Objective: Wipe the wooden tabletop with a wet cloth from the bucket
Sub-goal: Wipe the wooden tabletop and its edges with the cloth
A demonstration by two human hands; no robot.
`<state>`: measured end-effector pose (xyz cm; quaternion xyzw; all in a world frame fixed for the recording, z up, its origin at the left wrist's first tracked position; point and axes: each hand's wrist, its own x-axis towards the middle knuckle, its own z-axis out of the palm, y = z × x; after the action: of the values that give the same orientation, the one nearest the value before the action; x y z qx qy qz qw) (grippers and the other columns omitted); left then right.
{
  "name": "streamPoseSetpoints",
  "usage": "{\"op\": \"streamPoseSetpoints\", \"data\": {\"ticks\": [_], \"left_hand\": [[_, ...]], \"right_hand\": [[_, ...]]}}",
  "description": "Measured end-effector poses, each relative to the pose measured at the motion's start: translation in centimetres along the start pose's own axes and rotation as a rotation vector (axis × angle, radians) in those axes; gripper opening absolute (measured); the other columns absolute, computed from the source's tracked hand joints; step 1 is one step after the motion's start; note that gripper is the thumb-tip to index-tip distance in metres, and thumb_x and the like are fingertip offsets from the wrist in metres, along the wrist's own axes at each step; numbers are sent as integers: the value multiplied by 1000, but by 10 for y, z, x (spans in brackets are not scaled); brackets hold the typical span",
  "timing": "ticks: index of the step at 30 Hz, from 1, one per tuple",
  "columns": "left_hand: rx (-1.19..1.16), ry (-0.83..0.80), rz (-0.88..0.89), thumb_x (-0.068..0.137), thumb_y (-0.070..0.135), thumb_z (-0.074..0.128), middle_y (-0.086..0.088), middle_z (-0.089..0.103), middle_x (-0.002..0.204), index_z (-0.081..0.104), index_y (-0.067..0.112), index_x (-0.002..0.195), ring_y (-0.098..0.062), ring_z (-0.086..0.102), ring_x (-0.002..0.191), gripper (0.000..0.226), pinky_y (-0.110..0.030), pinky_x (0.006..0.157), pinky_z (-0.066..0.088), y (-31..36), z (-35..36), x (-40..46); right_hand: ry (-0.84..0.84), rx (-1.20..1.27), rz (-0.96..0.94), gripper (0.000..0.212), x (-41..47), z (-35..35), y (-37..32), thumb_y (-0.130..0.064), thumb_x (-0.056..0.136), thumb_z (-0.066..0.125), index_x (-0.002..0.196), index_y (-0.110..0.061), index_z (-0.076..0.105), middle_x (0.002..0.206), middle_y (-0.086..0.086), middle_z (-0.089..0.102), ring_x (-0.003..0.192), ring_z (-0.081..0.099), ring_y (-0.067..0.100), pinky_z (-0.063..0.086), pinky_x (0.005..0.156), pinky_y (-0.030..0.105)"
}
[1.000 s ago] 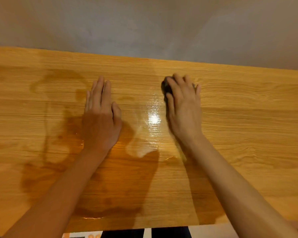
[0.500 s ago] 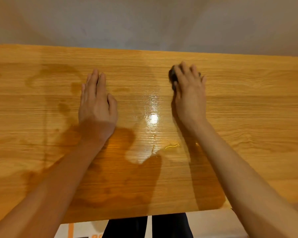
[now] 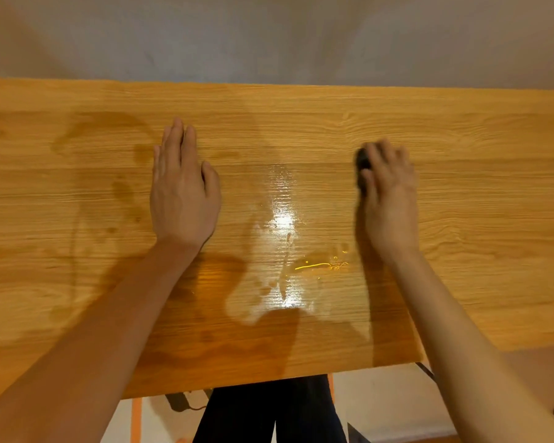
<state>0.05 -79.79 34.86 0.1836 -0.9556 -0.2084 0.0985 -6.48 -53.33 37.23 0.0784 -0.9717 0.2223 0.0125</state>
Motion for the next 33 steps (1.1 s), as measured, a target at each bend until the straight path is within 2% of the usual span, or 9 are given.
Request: {"op": "streamPoseSetpoints", "data": {"ticks": [3,6,8,11,15,18,23,26,33], "left_hand": [[3,1,-4,107,22,30,-11,22,166,28,3,156,-22,16,156,53,-37,128,8,-1,0,1],[11,1,-5,107,23,30,-10,22,166,29,4,156,-22,16,156,53,-38,128,9,-2,0,1],[13,0,-2,107,23,30,-10,22,166,29,4,156,-21,16,155,53,-38,128,10,-1,-1,1],[10,-12,4,108,23,31,-9,21,167,28,4,157,-21,16,156,53,-39,128,12,-2,0,1],[-34,-13,-8,107,22,32,-10,23,166,30,4,156,-21,16,155,52,-38,128,11,-2,0,0],[-168,-31,-19,107,21,36,-5,25,166,31,6,156,-6,14,151,51,-37,128,11,-1,-9,-2],[-220,-134,37,106,14,42,0,27,164,32,9,156,-5,15,151,52,-32,128,9,2,-37,-57],[-196,-170,-21,106,18,40,2,23,166,30,10,157,-1,11,151,52,-22,126,1,-5,-44,-99],[-98,-112,-4,104,20,33,-8,24,165,31,2,155,-15,13,154,54,-26,127,0,-11,-33,-110]], "right_hand": [[108,-31,188,41,0,10,-24,-24,103,34,139,-12,49,152,9,38,143,24,35,15,118,50],[31,-63,-92,36,-15,51,-100,-26,101,34,128,-15,56,143,6,48,136,35,33,26,112,51],[-54,-17,-275,38,-32,69,-129,-27,102,38,136,-16,52,149,5,43,143,28,31,18,118,49],[-97,9,-358,40,-26,51,-90,-23,100,47,139,-15,50,150,8,42,143,28,32,13,119,45],[9,-13,-6,42,-19,0,3,-23,102,39,142,-15,46,154,8,35,145,22,33,14,119,50],[93,27,161,43,-24,6,-9,-21,102,37,143,-11,45,155,10,32,146,18,36,10,119,51],[-10,44,-216,39,-63,62,-113,-17,101,47,140,-10,49,151,10,40,144,25,34,10,121,46],[-114,18,-381,40,-59,51,-93,-19,101,47,140,-12,49,151,9,40,144,26,31,8,121,43],[64,39,145,42,-33,-8,9,-19,103,38,145,-13,43,157,8,29,147,15,32,9,119,51]]}}
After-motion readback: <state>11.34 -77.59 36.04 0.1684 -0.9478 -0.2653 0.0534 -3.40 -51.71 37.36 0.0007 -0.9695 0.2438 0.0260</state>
